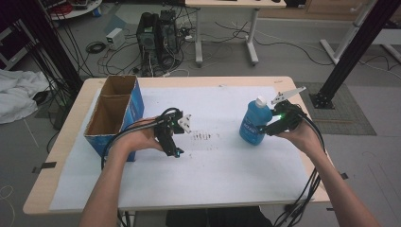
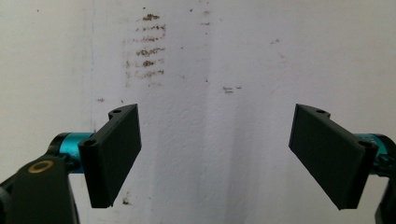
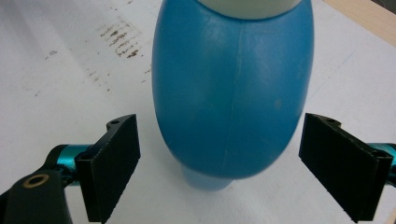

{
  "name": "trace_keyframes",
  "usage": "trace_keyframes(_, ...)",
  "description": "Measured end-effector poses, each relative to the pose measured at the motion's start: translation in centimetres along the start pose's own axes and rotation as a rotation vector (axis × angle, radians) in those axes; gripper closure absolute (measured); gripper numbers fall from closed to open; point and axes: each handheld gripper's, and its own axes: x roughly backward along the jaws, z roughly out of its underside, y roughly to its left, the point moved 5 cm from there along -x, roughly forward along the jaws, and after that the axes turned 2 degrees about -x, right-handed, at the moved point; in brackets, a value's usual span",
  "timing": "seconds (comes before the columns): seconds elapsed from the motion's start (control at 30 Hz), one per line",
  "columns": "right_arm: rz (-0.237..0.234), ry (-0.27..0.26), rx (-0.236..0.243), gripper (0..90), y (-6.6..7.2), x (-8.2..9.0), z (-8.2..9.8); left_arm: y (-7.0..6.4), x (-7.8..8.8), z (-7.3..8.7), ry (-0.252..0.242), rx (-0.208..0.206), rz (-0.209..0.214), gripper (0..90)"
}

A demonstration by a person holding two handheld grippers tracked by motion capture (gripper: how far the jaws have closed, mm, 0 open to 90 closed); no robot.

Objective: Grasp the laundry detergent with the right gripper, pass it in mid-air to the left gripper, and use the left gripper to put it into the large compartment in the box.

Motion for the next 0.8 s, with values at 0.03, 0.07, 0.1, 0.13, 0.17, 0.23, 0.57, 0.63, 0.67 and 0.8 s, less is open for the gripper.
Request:
trace_keyframes(0.03, 0.002, -0.006, -0.001, 11.7, 0.0, -0.2, 0.0, 0.0, 0.0, 0.0, 0.000, 0.002, 0.000, 17.0)
trace_keyframes(0.07, 0.006, -0.006, -0.012, 11.7, 0.0, -0.2, 0.0, 0.0, -0.1, 0.0, 0.000, 0.000, 0.001, 16.9)
trace_keyframes(0.1, 0.006, -0.014, -0.017, 11.7, 0.1, -0.4, -0.1, 0.0, -0.1, 0.0, -0.002, 0.002, 0.004, 16.9)
trace_keyframes(0.13, 0.005, -0.021, -0.029, 11.7, 0.1, -0.5, -0.1, 0.0, -0.2, 0.0, -0.001, -0.001, 0.003, 16.9)
trace_keyframes(0.17, 0.004, -0.023, -0.028, 11.7, 0.1, -0.6, -0.1, 0.0, -0.2, 0.0, 0.000, 0.001, 0.001, 16.9)
trace_keyframes(0.23, 0.010, -0.024, -0.039, 11.7, 0.2, -0.8, -0.1, -0.1, -0.3, 0.0, -0.002, 0.002, 0.007, 16.9)
trace_keyframes(0.57, 0.027, -0.065, -0.079, 11.7, 0.3, -1.7, 0.2, 0.0, -0.4, 0.1, -0.005, 0.005, 0.005, 16.9)
trace_keyframes(0.63, 0.029, -0.070, -0.082, 11.7, 0.3, -1.9, 0.3, 0.0, -0.4, 0.1, -0.007, 0.007, 0.007, 16.9)
trace_keyframes(0.67, 0.026, -0.078, -0.074, 11.7, 0.3, -2.0, 0.3, 0.0, -0.5, 0.0, -0.012, 0.004, 0.010, 16.9)
trace_keyframes(0.8, 0.038, -0.093, -0.091, 11.6, 0.4, -2.4, 0.4, -0.1, -0.5, 0.1, -0.009, 0.009, 0.008, 16.9)
